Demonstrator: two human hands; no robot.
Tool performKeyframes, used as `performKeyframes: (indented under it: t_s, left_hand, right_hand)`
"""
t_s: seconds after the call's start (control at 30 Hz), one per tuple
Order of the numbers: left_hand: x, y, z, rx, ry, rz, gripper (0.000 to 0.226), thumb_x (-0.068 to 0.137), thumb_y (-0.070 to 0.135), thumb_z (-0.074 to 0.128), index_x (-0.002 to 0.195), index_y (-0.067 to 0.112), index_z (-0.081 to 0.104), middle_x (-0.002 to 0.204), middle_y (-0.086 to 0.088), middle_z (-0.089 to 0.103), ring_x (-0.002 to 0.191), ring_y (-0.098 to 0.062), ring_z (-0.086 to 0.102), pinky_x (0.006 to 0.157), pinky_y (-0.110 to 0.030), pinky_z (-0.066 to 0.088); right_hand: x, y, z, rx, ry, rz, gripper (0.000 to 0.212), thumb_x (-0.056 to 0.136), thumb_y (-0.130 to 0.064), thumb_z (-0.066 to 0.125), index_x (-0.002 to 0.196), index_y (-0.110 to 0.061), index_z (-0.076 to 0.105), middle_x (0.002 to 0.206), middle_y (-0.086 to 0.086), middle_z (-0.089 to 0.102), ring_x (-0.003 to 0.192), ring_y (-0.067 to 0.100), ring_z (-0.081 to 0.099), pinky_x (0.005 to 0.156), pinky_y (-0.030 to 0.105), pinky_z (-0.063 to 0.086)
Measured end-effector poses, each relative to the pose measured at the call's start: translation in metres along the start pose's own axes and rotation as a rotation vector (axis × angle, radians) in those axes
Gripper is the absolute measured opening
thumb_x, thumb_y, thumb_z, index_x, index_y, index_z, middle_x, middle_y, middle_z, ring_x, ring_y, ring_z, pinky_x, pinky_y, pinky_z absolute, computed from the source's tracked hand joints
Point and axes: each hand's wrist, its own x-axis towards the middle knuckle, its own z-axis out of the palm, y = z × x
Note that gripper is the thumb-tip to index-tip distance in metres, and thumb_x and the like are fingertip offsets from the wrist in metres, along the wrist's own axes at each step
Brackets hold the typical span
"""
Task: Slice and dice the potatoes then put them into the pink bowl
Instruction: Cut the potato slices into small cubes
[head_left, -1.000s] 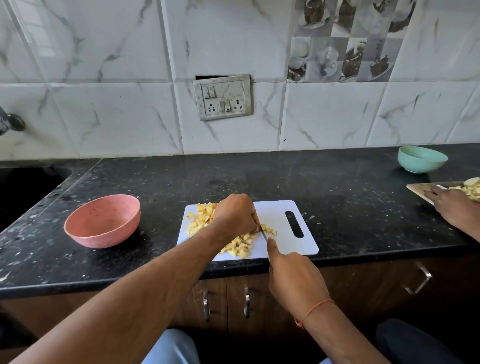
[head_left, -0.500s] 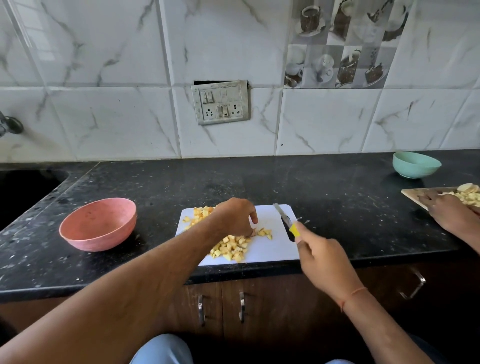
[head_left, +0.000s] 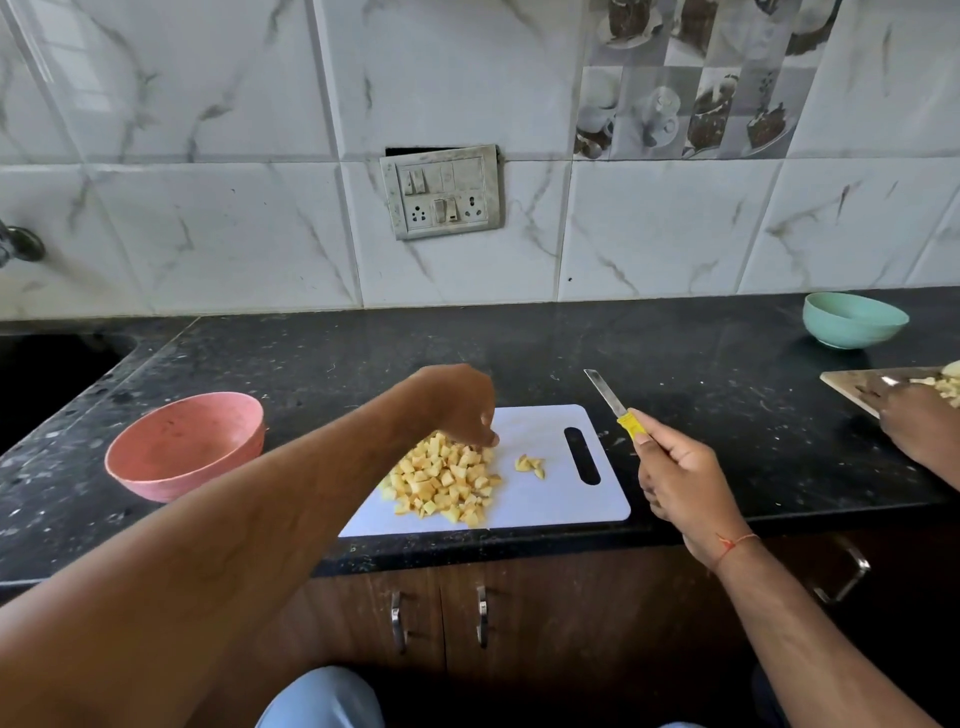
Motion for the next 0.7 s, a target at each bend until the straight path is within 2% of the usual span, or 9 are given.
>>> performKeyframes:
  t_s: [0.13, 0.2, 0.3, 0.37, 0.47, 0.53, 0.6, 0.7]
  left_hand:
    - [0.002, 0.009, -0.009, -0.03, 0.09, 0.019, 0.044, 0.105, 0.059, 0.052, 0.114, 0.028, 0.081, 0.107, 0.011, 0.076, 0.101, -0.013, 0.065, 0.088, -0.036, 0.053]
    - [0.003, 0.015, -0.009, -0.062, 0.142, 0.102, 0.036, 0.102, 0.058, 0.061, 0.115, 0.031, 0.081, 0.11, 0.015, 0.077, 0.104, -0.009, 0.068, 0.092, -0.034, 0.054]
    - [0.007, 0.022, 0.002, -0.093, 0.067, 0.288, 0.034, 0.092, 0.051, 0.078, 0.123, 0.035, 0.079, 0.12, 0.018, 0.075, 0.11, -0.004, 0.066, 0.095, -0.027, 0.045]
    - [0.01, 0.026, 0.01, -0.112, 0.055, 0.325, 0.031, 0.091, 0.044, 0.082, 0.12, 0.035, 0.08, 0.116, 0.018, 0.077, 0.106, -0.002, 0.067, 0.098, -0.027, 0.048]
    - [0.01, 0.027, 0.011, -0.112, 0.098, 0.323, 0.02, 0.095, 0.026, 0.077, 0.114, 0.031, 0.083, 0.112, 0.016, 0.079, 0.102, -0.002, 0.069, 0.101, -0.029, 0.052]
    - [0.006, 0.024, 0.007, 0.021, 0.105, 0.286, 0.021, 0.096, 0.023, 0.073, 0.112, 0.032, 0.083, 0.113, 0.016, 0.077, 0.103, -0.005, 0.068, 0.096, -0.029, 0.055]
    - [0.005, 0.014, 0.004, 0.068, 0.087, 0.213, 0.019, 0.094, 0.028, 0.074, 0.109, 0.035, 0.082, 0.113, 0.018, 0.075, 0.105, -0.006, 0.066, 0.09, -0.029, 0.055]
    - [0.001, 0.002, -0.001, -0.098, 0.077, 0.148, 0.02, 0.094, 0.045, 0.076, 0.11, 0.034, 0.083, 0.115, 0.017, 0.076, 0.104, -0.005, 0.067, 0.088, -0.026, 0.047]
  right_hand:
    - [-0.001, 0.001, -0.001, 0.003, 0.005, -0.013, 0.04, 0.109, -0.021, 0.052, 0.145, -0.035, 0.058, 0.067, 0.004, 0.034, 0.053, 0.011, 0.03, 0.043, 0.024, 0.028]
    - [-0.001, 0.0, -0.002, 0.011, 0.006, -0.005, 0.04, 0.109, -0.021, 0.052, 0.145, -0.036, 0.058, 0.067, 0.005, 0.034, 0.052, 0.01, 0.03, 0.043, 0.024, 0.029]
    - [0.0, 0.001, -0.003, 0.009, 0.012, 0.005, 0.039, 0.109, -0.022, 0.052, 0.146, -0.035, 0.058, 0.064, 0.001, 0.036, 0.052, 0.01, 0.03, 0.043, 0.023, 0.029]
    - [0.0, 0.002, -0.002, -0.007, 0.016, 0.001, 0.039, 0.109, -0.023, 0.052, 0.146, -0.036, 0.058, 0.062, -0.001, 0.038, 0.052, 0.009, 0.031, 0.043, 0.024, 0.03]
    - [0.0, 0.002, -0.002, -0.008, 0.018, -0.002, 0.039, 0.109, -0.023, 0.052, 0.145, -0.037, 0.058, 0.062, -0.001, 0.039, 0.052, 0.01, 0.031, 0.044, 0.024, 0.03]
    - [0.0, 0.002, -0.002, -0.007, 0.019, -0.006, 0.039, 0.109, -0.023, 0.052, 0.145, -0.037, 0.059, 0.062, -0.001, 0.039, 0.051, 0.009, 0.031, 0.043, 0.024, 0.03]
    - [0.0, 0.002, -0.003, -0.006, 0.016, -0.006, 0.039, 0.109, -0.024, 0.053, 0.145, -0.037, 0.059, 0.062, -0.001, 0.039, 0.051, 0.008, 0.032, 0.043, 0.023, 0.03]
    - [0.001, 0.002, -0.002, -0.013, 0.012, -0.006, 0.039, 0.109, -0.024, 0.053, 0.145, -0.037, 0.059, 0.062, 0.0, 0.04, 0.051, 0.009, 0.033, 0.043, 0.023, 0.031]
